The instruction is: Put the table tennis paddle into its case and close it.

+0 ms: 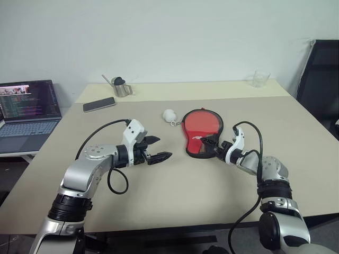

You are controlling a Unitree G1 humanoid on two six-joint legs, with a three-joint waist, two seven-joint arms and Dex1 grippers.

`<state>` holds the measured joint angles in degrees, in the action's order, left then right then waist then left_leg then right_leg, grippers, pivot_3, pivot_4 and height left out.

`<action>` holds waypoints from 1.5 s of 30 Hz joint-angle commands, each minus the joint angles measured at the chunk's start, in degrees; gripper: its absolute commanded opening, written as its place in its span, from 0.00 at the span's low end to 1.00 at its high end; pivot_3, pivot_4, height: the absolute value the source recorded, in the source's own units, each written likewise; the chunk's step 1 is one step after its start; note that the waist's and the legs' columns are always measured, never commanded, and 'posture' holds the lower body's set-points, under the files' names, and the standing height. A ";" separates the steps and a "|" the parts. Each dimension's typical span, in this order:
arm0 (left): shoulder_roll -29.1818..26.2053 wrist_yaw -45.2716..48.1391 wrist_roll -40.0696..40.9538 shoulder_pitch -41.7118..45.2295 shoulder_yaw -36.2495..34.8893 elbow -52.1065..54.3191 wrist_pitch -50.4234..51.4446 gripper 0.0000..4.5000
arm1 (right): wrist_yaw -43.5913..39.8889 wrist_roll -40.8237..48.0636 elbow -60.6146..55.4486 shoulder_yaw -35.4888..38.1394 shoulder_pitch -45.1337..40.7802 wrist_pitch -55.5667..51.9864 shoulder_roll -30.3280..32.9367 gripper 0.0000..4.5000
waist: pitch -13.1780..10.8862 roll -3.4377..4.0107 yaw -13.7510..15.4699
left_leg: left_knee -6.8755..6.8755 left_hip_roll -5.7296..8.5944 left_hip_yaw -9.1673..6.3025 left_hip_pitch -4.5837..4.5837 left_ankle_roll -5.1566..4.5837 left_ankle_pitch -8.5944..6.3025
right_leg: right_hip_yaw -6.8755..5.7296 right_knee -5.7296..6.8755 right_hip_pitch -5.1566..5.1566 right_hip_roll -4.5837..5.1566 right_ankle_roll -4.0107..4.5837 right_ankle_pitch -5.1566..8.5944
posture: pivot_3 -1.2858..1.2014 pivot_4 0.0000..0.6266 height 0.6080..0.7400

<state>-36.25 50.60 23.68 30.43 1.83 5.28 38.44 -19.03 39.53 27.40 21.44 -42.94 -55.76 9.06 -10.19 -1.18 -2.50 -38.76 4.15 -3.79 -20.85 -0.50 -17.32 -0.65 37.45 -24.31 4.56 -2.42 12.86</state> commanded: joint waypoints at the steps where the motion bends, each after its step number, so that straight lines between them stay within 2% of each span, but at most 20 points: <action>1: -0.30 -0.14 0.27 1.06 -0.94 1.68 -0.58 1.00 | -0.14 1.42 -1.04 0.50 -0.45 -0.17 -1.11 0.86 | -0.01 0.01 -0.01 | 0.01 0.00 0.00 0.00 0.00 0.00 | 0.00 -0.01 0.00 0.00 0.00 0.00 | 0.52 0.24 1.00; 12: -0.40 0.27 -0.07 1.14 -0.63 1.26 -1.08 1.00 | 2.21 0.43 0.90 2.07 -0.50 1.83 -0.92 0.02 | -0.01 0.01 0.41 | 0.04 0.01 -0.05 -0.06 0.11 0.03 | -0.05 -0.27 0.06 0.00 -0.04 -0.03 | 0.52 0.24 1.00; 18: -0.43 0.36 -0.21 1.23 -0.50 1.19 -1.12 1.00 | 2.30 0.25 0.47 1.74 -0.15 1.01 -0.59 0.01 | -0.01 0.01 0.64 | 0.02 0.04 -0.09 -0.04 0.01 -0.03 | -0.06 -0.32 0.14 0.00 -0.13 -0.10 | 0.52 0.24 1.00; 27: -0.29 0.52 -0.28 1.49 -0.23 0.94 -1.12 1.00 | 0.48 0.86 -2.80 -0.75 2.08 -7.47 3.01 0.01 | -0.01 0.01 1.13 | 0.03 0.06 -0.12 -0.10 0.08 0.01 | -0.10 -0.46 0.14 0.03 -0.13 -0.10 | 0.52 0.24 1.00; 35: -0.44 1.21 -0.39 1.72 0.14 0.38 -1.40 1.00 | -8.29 4.58 -15.69 -7.74 10.65 -20.69 11.51 0.01 | -0.01 0.01 1.64 | 0.03 0.11 -0.14 -0.23 0.00 -0.13 | -0.13 -0.62 0.13 0.08 -0.22 -0.04 | 0.52 0.24 1.00; 39: -0.22 1.95 -0.77 2.46 0.85 -0.56 -1.77 1.00 | -13.79 6.16 -23.00 -12.68 15.93 -23.13 16.26 0.01 | 0.00 0.00 2.08 | 0.03 0.11 -0.15 -0.24 -0.05 -0.19 | -0.15 -0.64 0.14 0.08 -0.28 0.01 | 0.52 0.24 1.00; 45: 0.46 2.89 -0.76 3.57 1.99 -1.10 -1.83 1.00 | -17.12 7.12 -28.79 -14.59 21.49 -24.77 19.79 0.01 | 0.00 -0.01 2.29 | 0.02 0.10 -0.16 -0.23 -0.14 -0.25 | -0.17 -0.62 0.14 0.08 -0.31 0.03 | 0.52 0.24 1.00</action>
<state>-35.81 52.98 22.94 32.85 4.19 3.64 37.80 -34.45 45.42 -0.27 9.36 -23.84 -77.01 28.33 -10.19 -1.18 -0.21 -38.74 4.26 -3.95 -21.09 -0.62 -17.56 -0.81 36.82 -24.17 4.64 -2.73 12.88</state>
